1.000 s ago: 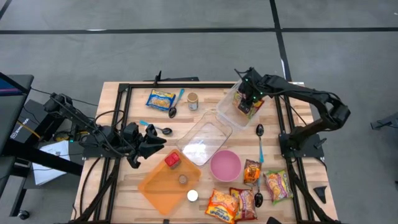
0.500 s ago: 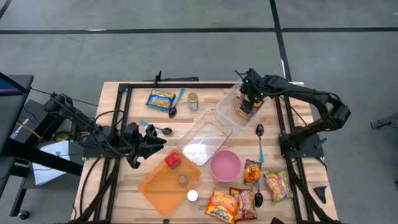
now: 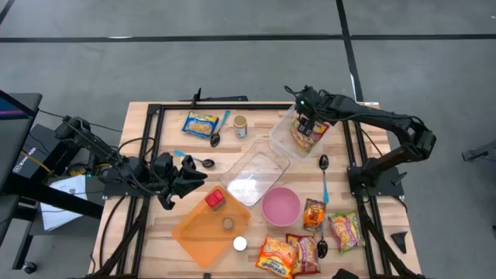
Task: Pick & Place Food Item
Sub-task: Put the green noodle pack into the transparent container
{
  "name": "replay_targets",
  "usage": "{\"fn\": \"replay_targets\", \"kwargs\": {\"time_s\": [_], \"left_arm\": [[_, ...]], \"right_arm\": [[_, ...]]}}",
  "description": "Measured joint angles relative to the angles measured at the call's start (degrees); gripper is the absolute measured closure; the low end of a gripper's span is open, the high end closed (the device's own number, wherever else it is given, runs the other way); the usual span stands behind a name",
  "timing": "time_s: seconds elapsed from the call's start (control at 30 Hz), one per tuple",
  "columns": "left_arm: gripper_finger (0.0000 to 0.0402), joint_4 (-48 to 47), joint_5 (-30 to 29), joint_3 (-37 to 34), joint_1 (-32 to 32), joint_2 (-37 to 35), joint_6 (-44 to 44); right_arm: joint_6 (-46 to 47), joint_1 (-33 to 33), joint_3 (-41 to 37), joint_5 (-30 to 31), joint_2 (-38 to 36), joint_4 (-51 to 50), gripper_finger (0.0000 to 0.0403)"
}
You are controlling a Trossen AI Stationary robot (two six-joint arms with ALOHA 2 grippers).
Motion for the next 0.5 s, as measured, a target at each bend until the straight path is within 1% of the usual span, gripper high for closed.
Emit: {"fn": "replay_targets", "kwargs": {"time_s": [0.03,0.07,0.1,0.17,0.23,0.33,0.4,0.5], "left_arm": [[0.0289,0.0,0.0,0.0,0.0,0.0,0.0],[0.0289,0.0,0.0,0.0,0.0,0.0,0.0],[0.0289,0.0,0.0,0.0,0.0,0.0,-0.1],[0.0289,0.0,0.3,0.0,0.0,0.0,-0.2],[0.0289,0.0,0.8,0.0,0.0,0.0,-0.2],[0.0289,0.0,1.5,0.0,0.0,0.0,-0.2],[0.0289,0.0,1.6,0.0,0.0,0.0,-0.2],[0.0289,0.0,1.6,0.0,0.0,0.0,-0.2]], "right_arm": [[0.2,0.0,1.0,-0.4,0.0,0.0,0.0147],[0.7,0.0,2.1,-2.1,0.0,-0.4,0.0147],[1.5,-0.1,3.3,-4.7,-0.1,-1.1,0.0147],[3.0,-1.0,5.1,-12.4,-0.3,-3.6,0.0147],[4.9,-1.8,5.7,-17.6,-0.3,-6.4,0.0147],[9.0,-2.4,5.6,-20.0,0.5,-11.0,0.0147],[11.5,-2.4,5.6,-21.7,0.9,-12.1,0.0147],[13.5,-1.2,5.6,-21.6,0.9,-11.3,0.0147]]}}
